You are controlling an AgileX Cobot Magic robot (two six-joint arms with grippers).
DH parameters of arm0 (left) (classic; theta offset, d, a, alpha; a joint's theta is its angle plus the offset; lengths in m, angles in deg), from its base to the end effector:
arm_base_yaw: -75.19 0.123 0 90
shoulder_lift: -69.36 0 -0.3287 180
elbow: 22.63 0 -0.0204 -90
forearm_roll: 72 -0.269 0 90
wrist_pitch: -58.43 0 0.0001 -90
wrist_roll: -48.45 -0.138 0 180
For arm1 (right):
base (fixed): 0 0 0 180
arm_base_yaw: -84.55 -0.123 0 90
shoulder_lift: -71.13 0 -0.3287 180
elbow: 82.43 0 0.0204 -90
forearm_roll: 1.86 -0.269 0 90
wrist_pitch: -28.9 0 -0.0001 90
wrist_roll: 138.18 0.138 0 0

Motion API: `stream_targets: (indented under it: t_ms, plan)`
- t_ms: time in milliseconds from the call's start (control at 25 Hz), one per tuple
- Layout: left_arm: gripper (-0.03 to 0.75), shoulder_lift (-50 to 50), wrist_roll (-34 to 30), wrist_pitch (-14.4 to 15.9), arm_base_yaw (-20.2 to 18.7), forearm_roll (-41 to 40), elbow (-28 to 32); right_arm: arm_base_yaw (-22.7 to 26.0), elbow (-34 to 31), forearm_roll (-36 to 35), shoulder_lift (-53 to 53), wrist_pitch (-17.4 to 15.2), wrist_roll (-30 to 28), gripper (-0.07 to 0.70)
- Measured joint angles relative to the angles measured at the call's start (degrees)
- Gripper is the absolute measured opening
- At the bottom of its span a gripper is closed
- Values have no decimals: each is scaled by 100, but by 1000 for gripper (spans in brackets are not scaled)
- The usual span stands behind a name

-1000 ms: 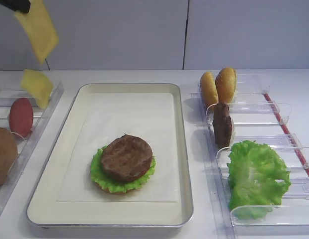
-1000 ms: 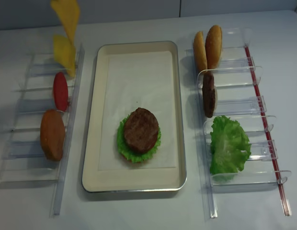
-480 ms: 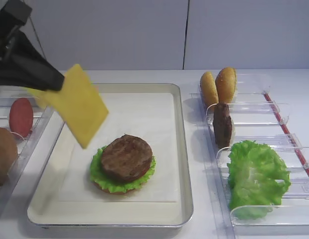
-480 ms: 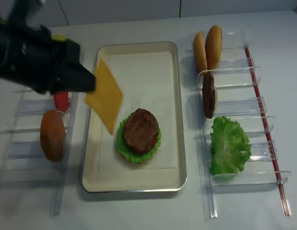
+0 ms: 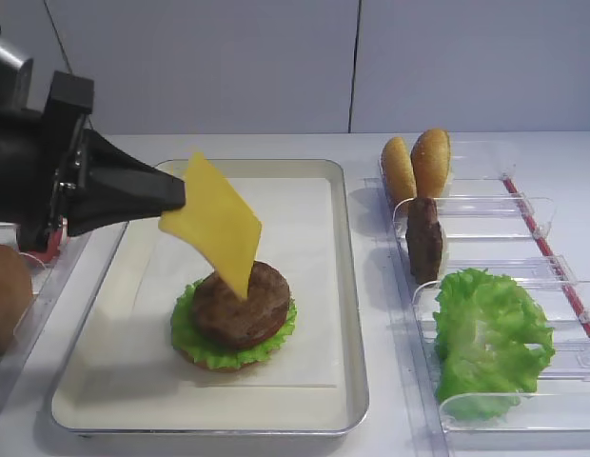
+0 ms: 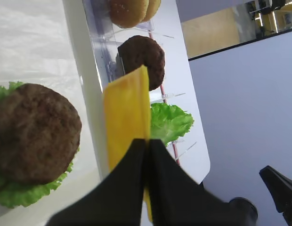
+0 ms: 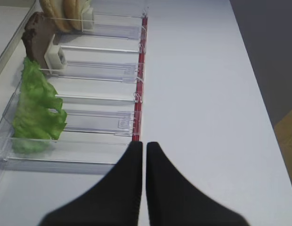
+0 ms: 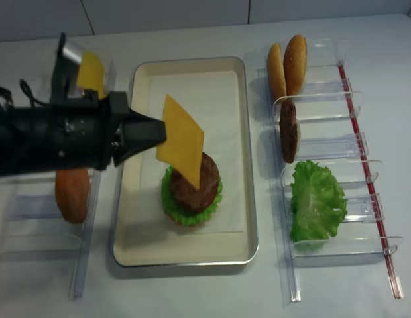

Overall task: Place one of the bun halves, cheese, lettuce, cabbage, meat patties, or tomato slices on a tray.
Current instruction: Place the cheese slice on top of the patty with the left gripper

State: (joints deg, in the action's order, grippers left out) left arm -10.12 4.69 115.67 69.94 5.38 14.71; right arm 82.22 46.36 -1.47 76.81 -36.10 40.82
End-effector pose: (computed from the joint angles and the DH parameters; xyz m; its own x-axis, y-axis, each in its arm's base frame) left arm 0.2330 -0.1352 0.2867 -0.9024 -0.1483 -0.4045 0.2848 0.4990 -0.8184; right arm 0.0042 -0.0007 0.2466 -0.5270 -0.0418 -0.8488 -0.0461 0.9987 -0.0205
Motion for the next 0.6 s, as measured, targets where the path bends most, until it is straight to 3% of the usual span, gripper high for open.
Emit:
stream_targets:
  t_ms: [280, 600]
  plan:
    - [-8, -72, -345, -941, -769, 558, 128, 0, 0, 0, 0, 12, -7, 56]
    - [-8, -786, -598, -1075, -823, 1033, 128, 0, 0, 0, 0, 12, -7, 56]
